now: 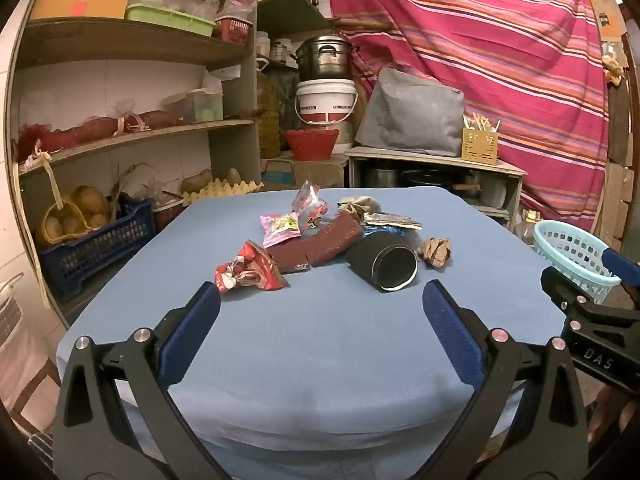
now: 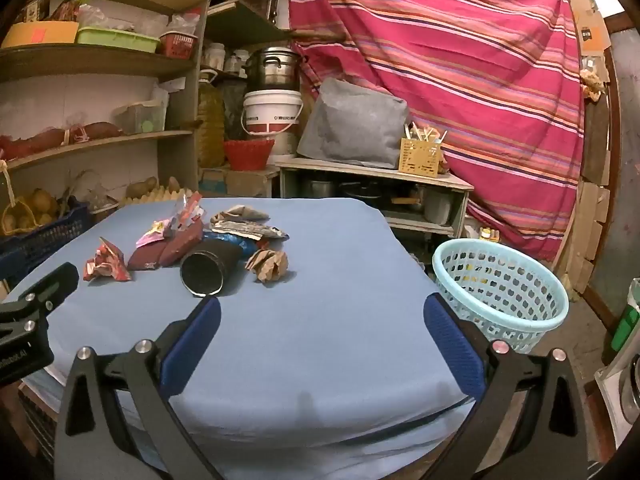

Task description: Collect trash

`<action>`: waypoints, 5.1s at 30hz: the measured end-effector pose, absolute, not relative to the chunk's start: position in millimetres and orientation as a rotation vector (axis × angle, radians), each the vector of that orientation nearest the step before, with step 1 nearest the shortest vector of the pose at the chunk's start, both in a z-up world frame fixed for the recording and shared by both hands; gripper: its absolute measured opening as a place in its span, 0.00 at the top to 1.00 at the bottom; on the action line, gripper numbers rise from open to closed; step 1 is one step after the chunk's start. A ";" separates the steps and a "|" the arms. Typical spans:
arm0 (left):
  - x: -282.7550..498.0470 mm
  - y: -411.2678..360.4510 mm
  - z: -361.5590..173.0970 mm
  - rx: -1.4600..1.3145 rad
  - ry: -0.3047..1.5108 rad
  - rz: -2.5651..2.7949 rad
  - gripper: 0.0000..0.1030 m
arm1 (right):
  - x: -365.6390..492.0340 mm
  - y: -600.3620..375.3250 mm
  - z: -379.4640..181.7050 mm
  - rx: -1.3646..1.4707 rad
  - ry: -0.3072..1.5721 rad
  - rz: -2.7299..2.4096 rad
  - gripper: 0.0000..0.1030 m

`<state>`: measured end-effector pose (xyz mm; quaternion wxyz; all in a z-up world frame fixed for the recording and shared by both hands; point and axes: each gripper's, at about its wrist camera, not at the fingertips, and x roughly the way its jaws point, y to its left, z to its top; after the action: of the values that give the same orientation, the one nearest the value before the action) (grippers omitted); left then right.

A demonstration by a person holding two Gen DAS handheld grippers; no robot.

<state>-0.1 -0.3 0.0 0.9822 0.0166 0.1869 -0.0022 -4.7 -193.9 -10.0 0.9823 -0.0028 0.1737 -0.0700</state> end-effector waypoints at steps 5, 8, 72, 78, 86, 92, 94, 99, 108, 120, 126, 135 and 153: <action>1.8 -0.3 -0.7 0.032 0.384 -0.004 0.05 | -4.7 -193.4 -10.5 -0.007 0.347 -0.140 0.04; -0.5 -0.2 0.1 0.033 0.373 -0.004 0.05 | -3.1 -194.5 -11.5 -0.005 0.351 -0.139 0.04; -0.6 -0.8 0.0 0.041 0.370 -0.002 0.05 | -5.9 -192.6 -11.9 -0.017 0.337 -0.145 0.04; -0.5 -0.8 0.0 0.041 0.370 -0.002 0.05 | -6.1 -192.9 -11.4 -0.017 0.337 -0.145 0.04; -0.6 -0.9 0.0 0.042 0.370 -0.002 0.05 | -6.4 -192.9 -11.0 -0.017 0.336 -0.145 0.04; -0.6 -0.9 0.0 0.043 0.370 -0.002 0.05 | -6.4 -192.8 -11.0 -0.018 0.337 -0.145 0.04; -0.6 -0.9 0.0 0.042 0.370 -0.002 0.05 | -6.3 -192.9 -11.0 -0.017 0.337 -0.145 0.04; -0.4 -0.9 -0.1 0.043 0.371 0.000 0.05 | -6.0 -192.8 -11.1 -0.018 0.337 -0.145 0.04; 2.9 9.3 3.2 0.039 0.383 0.007 0.05 | -3.8 -193.8 -11.8 -0.017 0.337 -0.147 0.04; 19.8 12.1 -1.3 0.053 0.406 0.023 0.05 | 5.2 -198.6 -10.2 -0.006 0.352 -0.156 0.04; 33.2 24.2 -6.5 0.067 0.437 0.011 0.05 | 18.9 -191.9 -11.0 0.017 0.377 -0.146 0.04; 70.6 62.1 -13.8 0.066 0.516 -0.007 0.05 | 61.6 -175.5 -18.2 0.043 0.453 -0.145 0.04; 165.7 95.7 -32.9 0.088 0.670 -0.032 0.05 | 141.6 -119.1 -26.8 -0.014 0.610 -0.086 0.04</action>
<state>165.7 95.7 -32.9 0.9433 0.0430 0.3288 -0.0156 141.6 -119.1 -26.8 0.9529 -0.0069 0.3002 -0.0425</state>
